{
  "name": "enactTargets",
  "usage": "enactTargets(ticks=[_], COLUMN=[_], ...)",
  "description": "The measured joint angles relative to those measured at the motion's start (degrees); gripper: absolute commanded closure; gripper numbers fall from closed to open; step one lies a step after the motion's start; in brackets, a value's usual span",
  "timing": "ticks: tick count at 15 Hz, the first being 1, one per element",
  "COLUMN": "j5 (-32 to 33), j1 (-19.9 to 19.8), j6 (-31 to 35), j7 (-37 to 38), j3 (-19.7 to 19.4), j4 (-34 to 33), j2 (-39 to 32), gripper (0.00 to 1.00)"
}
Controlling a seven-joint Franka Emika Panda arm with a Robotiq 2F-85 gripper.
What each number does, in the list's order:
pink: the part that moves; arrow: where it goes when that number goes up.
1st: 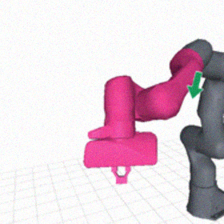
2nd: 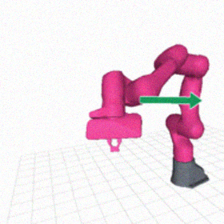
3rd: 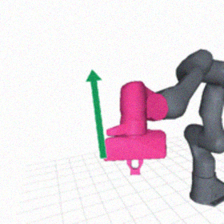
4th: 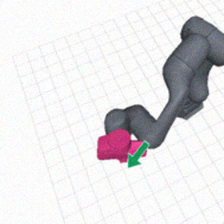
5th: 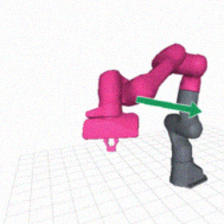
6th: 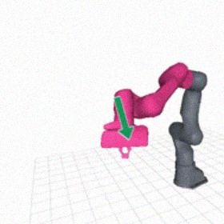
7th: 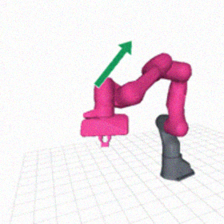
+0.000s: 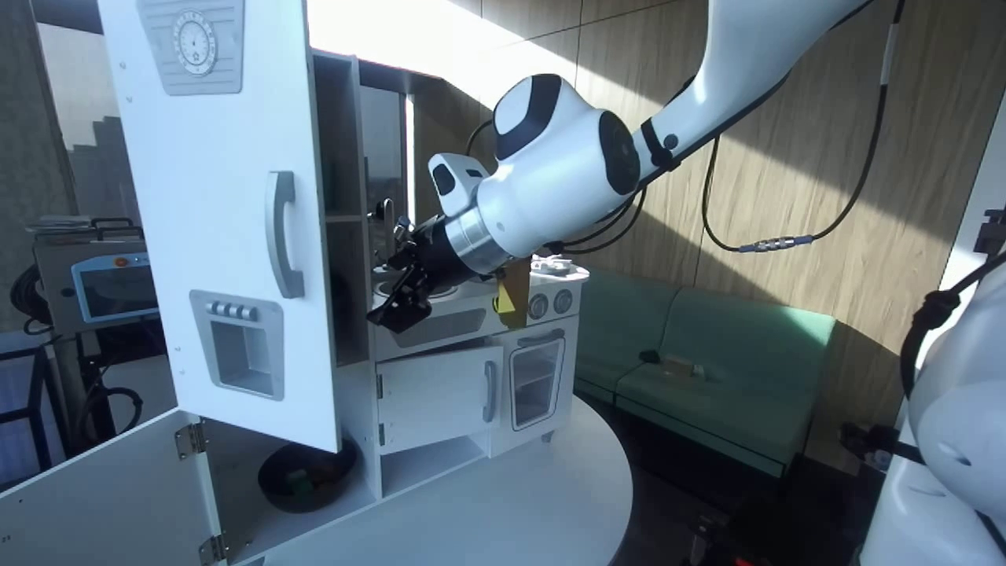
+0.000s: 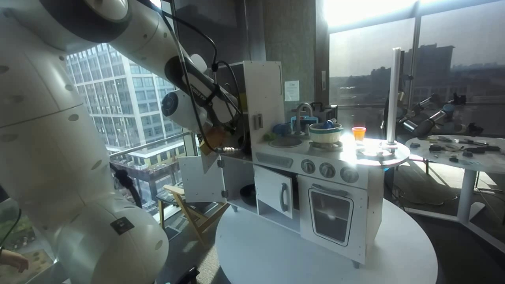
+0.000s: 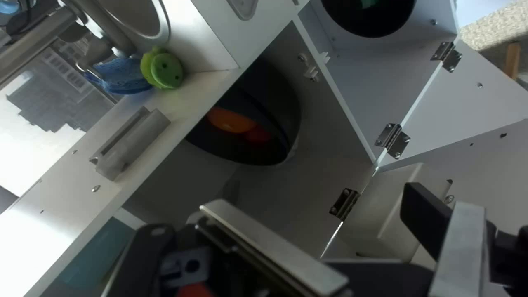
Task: Close the middle cabinet door at the bottom and then open the bottom left and top left cabinet doors
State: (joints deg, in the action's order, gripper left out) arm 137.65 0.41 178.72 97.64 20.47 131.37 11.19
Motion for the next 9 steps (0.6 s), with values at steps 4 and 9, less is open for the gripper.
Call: enactTargets(ticks=[4,9], j5=[-0.6,-14.1], j1=[-0.5,-20.2], j6=[3.3,5.3], j7=[-2.3,-23.1], j3=[0.6,8.6], j4=[2.2,2.8], j2=[1.8,1.1], gripper=[0.0,0.0])
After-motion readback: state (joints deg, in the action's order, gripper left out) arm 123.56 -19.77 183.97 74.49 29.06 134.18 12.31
